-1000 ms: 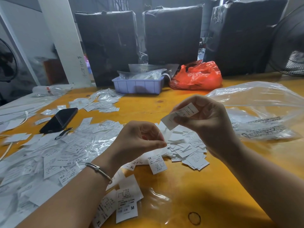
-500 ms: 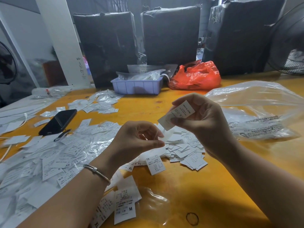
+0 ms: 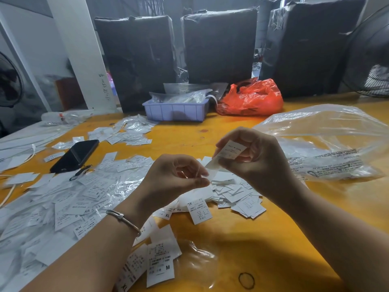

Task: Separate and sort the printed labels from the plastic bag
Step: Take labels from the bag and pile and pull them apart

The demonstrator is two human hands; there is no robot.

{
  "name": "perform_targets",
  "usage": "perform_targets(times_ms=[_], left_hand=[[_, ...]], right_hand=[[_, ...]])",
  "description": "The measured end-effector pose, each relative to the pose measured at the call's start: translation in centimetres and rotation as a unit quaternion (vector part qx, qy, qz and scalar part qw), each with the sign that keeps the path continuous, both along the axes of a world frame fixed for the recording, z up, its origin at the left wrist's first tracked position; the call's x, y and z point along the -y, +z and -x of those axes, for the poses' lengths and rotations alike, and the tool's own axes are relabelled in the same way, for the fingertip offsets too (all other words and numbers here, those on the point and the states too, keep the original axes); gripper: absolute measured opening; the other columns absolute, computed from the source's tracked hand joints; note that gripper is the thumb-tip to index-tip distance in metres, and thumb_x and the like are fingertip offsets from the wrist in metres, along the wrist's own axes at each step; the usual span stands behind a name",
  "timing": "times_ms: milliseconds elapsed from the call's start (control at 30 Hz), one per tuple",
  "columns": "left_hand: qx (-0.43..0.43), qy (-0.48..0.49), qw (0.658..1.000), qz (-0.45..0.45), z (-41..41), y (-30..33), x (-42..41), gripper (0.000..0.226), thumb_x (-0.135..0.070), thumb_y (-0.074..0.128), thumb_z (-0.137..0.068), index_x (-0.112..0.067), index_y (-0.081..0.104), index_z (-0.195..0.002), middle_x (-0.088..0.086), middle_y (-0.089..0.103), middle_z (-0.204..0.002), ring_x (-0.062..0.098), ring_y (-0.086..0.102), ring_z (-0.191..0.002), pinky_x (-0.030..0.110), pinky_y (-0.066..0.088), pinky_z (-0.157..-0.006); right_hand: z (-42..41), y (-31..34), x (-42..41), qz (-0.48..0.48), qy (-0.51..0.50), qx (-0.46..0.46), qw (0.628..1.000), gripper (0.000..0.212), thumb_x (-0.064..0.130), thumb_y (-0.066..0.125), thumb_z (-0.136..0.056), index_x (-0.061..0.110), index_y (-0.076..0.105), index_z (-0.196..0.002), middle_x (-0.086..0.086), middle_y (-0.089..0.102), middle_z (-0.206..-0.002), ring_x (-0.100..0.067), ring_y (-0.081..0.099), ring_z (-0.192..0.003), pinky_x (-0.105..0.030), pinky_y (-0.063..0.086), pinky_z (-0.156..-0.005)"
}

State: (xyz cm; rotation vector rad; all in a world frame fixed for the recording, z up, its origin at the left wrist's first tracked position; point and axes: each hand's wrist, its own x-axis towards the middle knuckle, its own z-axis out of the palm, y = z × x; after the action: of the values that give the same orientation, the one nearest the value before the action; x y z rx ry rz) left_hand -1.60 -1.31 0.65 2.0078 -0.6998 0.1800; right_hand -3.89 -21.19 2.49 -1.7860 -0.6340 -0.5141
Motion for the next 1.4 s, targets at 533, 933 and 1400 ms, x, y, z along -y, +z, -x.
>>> perform_targets(times_ms=[533,933,1400], left_hand=[[-0.003,0.001,1.000,-0.010,0.0,-0.1,0.2,0.011,-0.013,0.083,-0.070,-0.014,0.075,-0.078,0.004,0.074,-0.079,0.020,0.068,-0.074,0.037,0.059,-0.072],[-0.004,-0.013,1.000,-0.002,-0.1,-0.1,0.1,0.012,-0.016,0.081,-0.070,-0.015,0.075,-0.080,0.005,0.074,-0.078,0.022,0.069,-0.075,0.035,0.060,-0.072],[-0.036,0.009,0.999,0.018,-0.1,-0.1,0.1,0.010,-0.018,0.074,-0.082,-0.008,0.074,-0.081,0.001,0.075,-0.087,0.030,0.068,-0.081,0.047,0.057,-0.077]], right_hand=[[-0.2,0.0,0.0,-0.068,-0.005,0.008,0.998,0.020,-0.002,0.076,-0.072,-0.001,0.066,-0.089,-0.012,0.070,-0.083,-0.023,0.069,-0.076,-0.032,0.059,-0.070],[-0.3,-0.3,-0.1,0.028,-0.020,0.015,0.999,0.020,-0.009,0.075,-0.071,0.001,0.068,-0.086,-0.007,0.071,-0.084,-0.016,0.069,-0.078,-0.028,0.059,-0.070],[-0.5,0.0,0.2,0.015,-0.076,0.015,0.997,0.012,0.003,0.070,-0.082,0.014,0.069,-0.087,0.004,0.070,-0.083,-0.013,0.064,-0.077,-0.027,0.056,-0.065]])
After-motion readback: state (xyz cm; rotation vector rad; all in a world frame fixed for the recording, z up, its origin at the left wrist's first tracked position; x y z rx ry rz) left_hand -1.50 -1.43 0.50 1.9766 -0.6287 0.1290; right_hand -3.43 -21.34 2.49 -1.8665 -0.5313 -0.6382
